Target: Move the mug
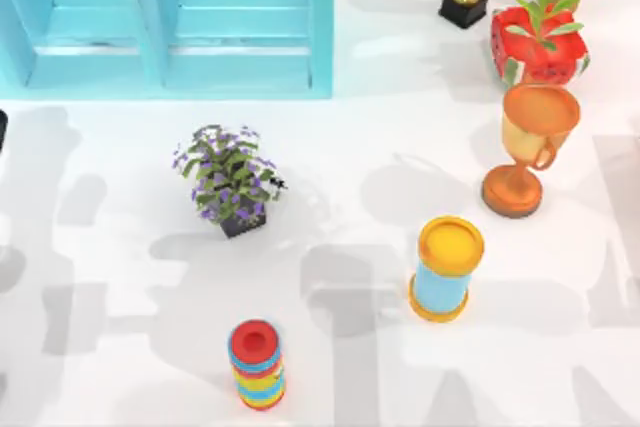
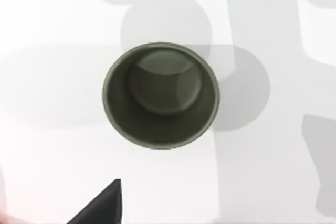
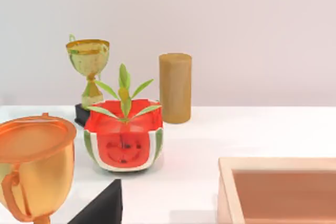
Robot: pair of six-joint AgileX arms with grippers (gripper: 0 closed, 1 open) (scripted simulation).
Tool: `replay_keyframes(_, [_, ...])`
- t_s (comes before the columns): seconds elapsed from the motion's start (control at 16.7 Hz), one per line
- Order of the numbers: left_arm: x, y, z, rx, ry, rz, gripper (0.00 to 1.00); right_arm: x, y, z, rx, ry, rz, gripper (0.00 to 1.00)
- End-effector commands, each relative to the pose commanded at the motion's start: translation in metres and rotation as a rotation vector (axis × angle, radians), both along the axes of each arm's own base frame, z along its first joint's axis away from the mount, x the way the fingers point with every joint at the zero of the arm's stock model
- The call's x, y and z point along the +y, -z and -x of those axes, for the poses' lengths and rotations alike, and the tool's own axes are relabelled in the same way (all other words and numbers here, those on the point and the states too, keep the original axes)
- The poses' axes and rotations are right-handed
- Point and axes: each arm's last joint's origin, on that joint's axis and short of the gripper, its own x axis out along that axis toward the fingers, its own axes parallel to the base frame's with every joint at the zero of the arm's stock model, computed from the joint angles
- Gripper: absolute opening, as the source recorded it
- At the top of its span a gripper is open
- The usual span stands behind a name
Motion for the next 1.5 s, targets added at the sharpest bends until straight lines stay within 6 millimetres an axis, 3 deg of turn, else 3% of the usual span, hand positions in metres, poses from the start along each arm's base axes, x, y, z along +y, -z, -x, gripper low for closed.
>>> replay_keyframes(0.3, [0.014, 0.014, -0.04, 0.195, -0.002, 0.033, 1.0, 0.0, 0.0, 0.0, 0.0, 0.0, 0.0, 1.0])
replay_keyframes(0.78, [0.015, 0.021, -0.045, 0.218, -0.001, 0.038, 1.0, 0.0, 0.0, 0.0, 0.0, 0.0, 0.0, 1.0])
replay_keyframes(1.26, [0.016, 0.105, -0.047, 0.208, -0.003, 0.036, 1.0, 0.0, 0.0, 0.0, 0.0, 0.0, 0.0, 1.0])
replay_keyframes(1.5, [0.016, 0.115, -0.045, 0.215, -0.003, 0.038, 1.0, 0.0, 0.0, 0.0, 0.0, 0.0, 0.0, 1.0])
